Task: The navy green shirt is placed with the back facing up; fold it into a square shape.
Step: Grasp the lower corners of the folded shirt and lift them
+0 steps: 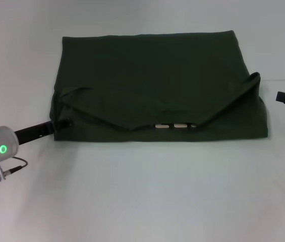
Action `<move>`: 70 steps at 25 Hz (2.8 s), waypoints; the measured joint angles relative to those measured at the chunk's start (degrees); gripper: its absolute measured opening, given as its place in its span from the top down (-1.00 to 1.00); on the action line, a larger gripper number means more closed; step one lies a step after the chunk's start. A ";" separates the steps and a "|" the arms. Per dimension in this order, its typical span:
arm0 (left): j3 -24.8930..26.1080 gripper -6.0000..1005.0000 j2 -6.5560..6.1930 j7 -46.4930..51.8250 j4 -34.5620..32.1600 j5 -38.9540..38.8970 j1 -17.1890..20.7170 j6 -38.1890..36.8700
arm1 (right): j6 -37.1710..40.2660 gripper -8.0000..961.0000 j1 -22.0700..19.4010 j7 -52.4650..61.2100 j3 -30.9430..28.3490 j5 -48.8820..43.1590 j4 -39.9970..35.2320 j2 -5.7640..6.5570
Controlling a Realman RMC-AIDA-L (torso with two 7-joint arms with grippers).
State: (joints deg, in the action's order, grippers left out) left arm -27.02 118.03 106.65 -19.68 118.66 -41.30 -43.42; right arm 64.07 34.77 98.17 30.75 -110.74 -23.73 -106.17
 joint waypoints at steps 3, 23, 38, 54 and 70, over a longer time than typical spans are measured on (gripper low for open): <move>-0.04 -0.46 0.05 -0.17 0.69 -0.02 -0.59 0.02 | -0.08 -0.41 0.07 0.00 0.25 0.00 0.00 0.00; -1.64 -0.44 -0.05 0.08 1.72 0.17 -1.19 -0.68 | -0.38 -0.41 0.47 0.24 0.48 -0.01 0.00 0.08; -1.62 -0.20 -0.07 -0.13 1.30 0.17 -0.35 -0.33 | -0.44 -0.41 0.19 0.82 0.45 -1.20 0.00 0.09; -1.53 0.48 0.10 -0.34 1.36 0.17 -0.18 0.35 | -0.44 -0.41 0.33 0.82 0.45 -1.41 0.00 0.08; -1.20 0.98 -0.17 0.48 1.52 0.17 -0.31 0.78 | 1.06 -0.41 0.52 9.16 3.03 -1.85 -0.75 1.70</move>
State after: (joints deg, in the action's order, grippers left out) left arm -28.21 117.86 107.13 -18.16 118.83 -41.61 -42.64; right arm 65.14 35.29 107.34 33.78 -112.59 -24.48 -104.47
